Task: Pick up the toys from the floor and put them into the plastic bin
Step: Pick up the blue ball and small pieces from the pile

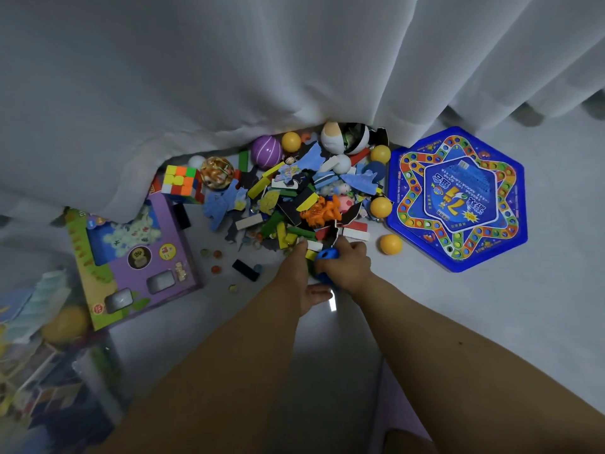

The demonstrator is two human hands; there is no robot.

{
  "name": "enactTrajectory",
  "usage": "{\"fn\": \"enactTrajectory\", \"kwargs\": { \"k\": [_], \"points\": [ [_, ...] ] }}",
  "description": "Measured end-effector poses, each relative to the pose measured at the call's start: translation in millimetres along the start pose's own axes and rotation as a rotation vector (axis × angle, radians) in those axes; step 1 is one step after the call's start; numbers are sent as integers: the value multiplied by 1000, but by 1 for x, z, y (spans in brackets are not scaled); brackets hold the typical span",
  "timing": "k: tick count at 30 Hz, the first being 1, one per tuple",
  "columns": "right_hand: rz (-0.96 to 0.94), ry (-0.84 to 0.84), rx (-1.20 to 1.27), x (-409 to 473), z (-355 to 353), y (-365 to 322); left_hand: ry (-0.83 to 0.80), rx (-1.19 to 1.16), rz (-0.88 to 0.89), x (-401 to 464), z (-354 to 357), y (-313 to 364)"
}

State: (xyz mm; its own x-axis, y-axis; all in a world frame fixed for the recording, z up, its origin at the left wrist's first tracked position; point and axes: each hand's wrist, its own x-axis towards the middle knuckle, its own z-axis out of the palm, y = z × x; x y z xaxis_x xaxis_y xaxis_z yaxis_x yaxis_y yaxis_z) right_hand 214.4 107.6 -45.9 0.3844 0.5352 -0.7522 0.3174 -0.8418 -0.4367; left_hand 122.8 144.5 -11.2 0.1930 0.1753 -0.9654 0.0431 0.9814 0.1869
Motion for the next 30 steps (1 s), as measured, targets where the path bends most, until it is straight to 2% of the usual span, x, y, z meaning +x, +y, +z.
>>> {"fn": "enactTrajectory", "kwargs": {
  "k": [13,16,19,24,26,27,28,29,30],
  "points": [
    [-56,-166,59,1,-2,-12,-100,-158,26,12,-4,7],
    [-77,-217,203,-1,1,-18,-164,-224,15,10,-3,7],
    [-111,-258,216,-4,3,-23,-195,-268,16,7,-3,6],
    [-82,-308,642,-16,-2,-24,-227,-291,-18,10,-19,5],
    [-178,-168,675,-23,-7,-19,-217,-306,-3,15,-25,4],
    [-219,20,602,-26,-10,-14,-193,-297,11,17,-27,3],
    [-226,281,478,-29,-15,-5,-176,-289,25,19,-30,2],
    [-165,577,328,-32,-22,4,-166,-295,35,19,-31,2],
    [-36,795,176,-32,-29,15,-152,-300,39,20,-32,1]
  ]
}}
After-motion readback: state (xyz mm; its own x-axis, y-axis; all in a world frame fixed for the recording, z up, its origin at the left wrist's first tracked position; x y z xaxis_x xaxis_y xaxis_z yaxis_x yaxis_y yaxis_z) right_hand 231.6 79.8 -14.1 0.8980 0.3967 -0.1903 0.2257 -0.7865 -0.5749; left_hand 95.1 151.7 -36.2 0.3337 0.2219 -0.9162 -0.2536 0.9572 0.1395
